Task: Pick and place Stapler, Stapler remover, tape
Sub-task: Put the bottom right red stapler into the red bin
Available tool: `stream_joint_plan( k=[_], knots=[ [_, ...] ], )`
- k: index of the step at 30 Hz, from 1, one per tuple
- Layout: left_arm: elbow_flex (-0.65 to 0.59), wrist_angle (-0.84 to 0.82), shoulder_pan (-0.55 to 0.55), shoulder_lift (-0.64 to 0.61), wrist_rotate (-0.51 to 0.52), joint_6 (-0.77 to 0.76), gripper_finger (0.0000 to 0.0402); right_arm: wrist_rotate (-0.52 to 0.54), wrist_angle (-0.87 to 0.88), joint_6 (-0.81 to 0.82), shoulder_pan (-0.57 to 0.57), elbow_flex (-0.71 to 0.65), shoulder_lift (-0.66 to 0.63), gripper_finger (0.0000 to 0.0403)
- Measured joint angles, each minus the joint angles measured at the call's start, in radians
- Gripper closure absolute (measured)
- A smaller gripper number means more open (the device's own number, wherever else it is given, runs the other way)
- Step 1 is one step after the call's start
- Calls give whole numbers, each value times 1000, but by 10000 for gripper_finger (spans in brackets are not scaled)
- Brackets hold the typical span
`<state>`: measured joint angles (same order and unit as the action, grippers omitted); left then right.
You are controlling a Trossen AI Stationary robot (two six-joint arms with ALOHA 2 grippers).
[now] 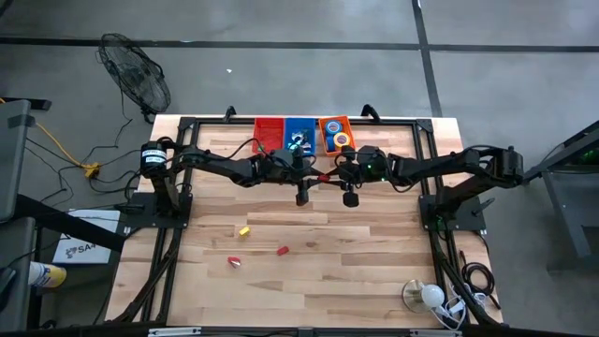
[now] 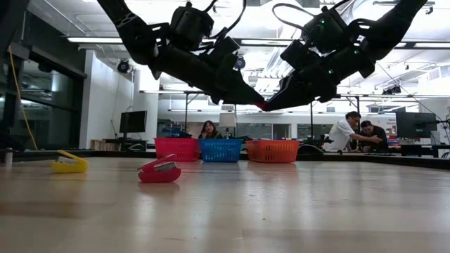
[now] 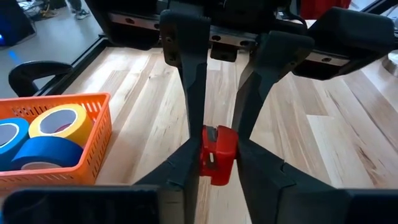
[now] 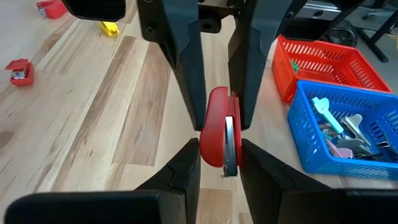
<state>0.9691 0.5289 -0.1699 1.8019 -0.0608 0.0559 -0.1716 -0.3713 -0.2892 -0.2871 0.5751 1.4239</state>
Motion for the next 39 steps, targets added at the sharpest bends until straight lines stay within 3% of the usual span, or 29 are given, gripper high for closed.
stream_joint_plan(
  k=[6, 18, 29, 33, 39],
  knots=[
    [0, -4, 0, 0, -31, 4, 351, -12, 6, -1, 0, 0, 0, 313],
    [0, -12, 0, 0, -29, 0, 343, -9, 7, 24, 0, 0, 0, 309],
    [1, -41, 1, 0, -7, -7, 347, 8, 9, 84, -1, 0, 0, 224],
    [1, -60, 1, 0, 44, -4, 347, 15, 15, 99, -1, 0, 0, 193],
    [1, -97, 1, 1, 213, -3, 347, 68, 66, 105, -1, 0, -26, 169]
  ],
)
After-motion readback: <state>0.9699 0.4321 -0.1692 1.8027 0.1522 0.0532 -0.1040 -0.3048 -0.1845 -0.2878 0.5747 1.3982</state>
